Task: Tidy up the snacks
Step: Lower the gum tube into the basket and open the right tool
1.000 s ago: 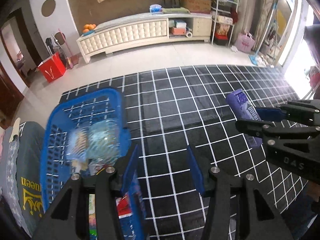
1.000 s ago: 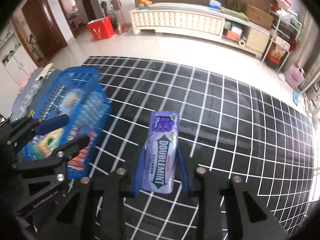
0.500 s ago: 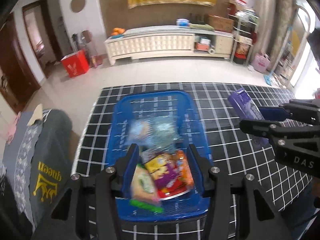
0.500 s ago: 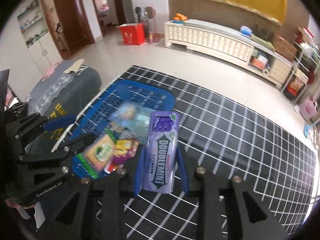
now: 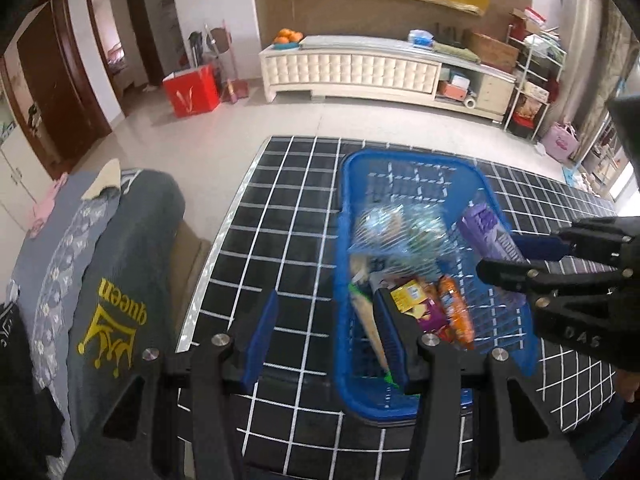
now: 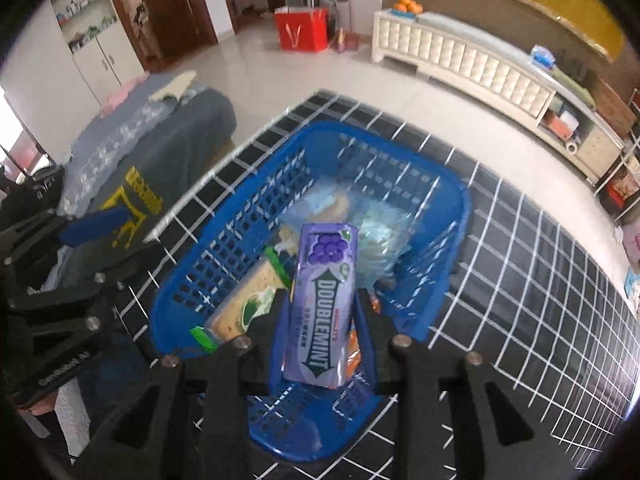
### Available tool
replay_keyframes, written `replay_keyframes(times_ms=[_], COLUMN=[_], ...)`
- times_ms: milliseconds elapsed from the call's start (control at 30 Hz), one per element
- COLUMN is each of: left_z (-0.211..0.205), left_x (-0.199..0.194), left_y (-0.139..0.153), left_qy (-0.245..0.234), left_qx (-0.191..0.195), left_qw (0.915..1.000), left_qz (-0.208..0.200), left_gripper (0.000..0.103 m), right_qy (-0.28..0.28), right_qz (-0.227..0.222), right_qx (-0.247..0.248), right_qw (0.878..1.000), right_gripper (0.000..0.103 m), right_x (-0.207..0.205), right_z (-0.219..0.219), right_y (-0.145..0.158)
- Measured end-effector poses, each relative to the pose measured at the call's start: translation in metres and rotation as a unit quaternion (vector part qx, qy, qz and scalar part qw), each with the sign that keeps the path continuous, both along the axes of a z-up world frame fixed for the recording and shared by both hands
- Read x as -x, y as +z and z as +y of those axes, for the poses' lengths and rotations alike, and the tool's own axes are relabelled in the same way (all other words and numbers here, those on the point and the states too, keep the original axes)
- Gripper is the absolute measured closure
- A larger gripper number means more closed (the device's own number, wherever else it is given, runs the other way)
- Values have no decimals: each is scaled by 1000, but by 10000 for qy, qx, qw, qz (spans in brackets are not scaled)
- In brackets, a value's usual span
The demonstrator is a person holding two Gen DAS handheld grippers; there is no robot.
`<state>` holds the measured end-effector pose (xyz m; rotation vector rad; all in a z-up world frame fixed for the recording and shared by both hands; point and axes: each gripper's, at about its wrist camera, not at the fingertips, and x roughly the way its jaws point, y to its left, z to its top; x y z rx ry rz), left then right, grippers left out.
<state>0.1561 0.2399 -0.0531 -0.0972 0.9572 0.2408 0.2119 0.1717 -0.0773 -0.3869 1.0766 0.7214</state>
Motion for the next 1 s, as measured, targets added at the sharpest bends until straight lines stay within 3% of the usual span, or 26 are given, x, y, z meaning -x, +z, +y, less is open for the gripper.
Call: replay_keyframes(times_ms=[333, 533, 667, 933, 1000], left_z=[0, -6, -7, -1, 0], left_x=[-7, -14, -16, -14, -13], left_y=[-36, -47, -55, -61, -60], left_qy=[-155, -226, -238, -198, -177], left_qx=[298, 356, 325, 326, 357], left_qw=[9992, 9987, 9985, 9985, 9985], left_qz=[210, 283, 365, 389, 377], left_gripper=[56, 56, 56, 56, 56], right_qy=[-155, -42, 19, -266, -230], right_qz=[276, 174, -121, -282, -338], right_qx=[931, 1257, 1705, 1797, 1764], right_qw=[9952, 9919, 9853, 9830, 9835], right_gripper=[67, 67, 67, 67, 62], right_x=[-11, -7, 6, -5, -4], right_z=[16, 23, 34, 35, 32], right_y=[-54, -63, -71, -67, -63])
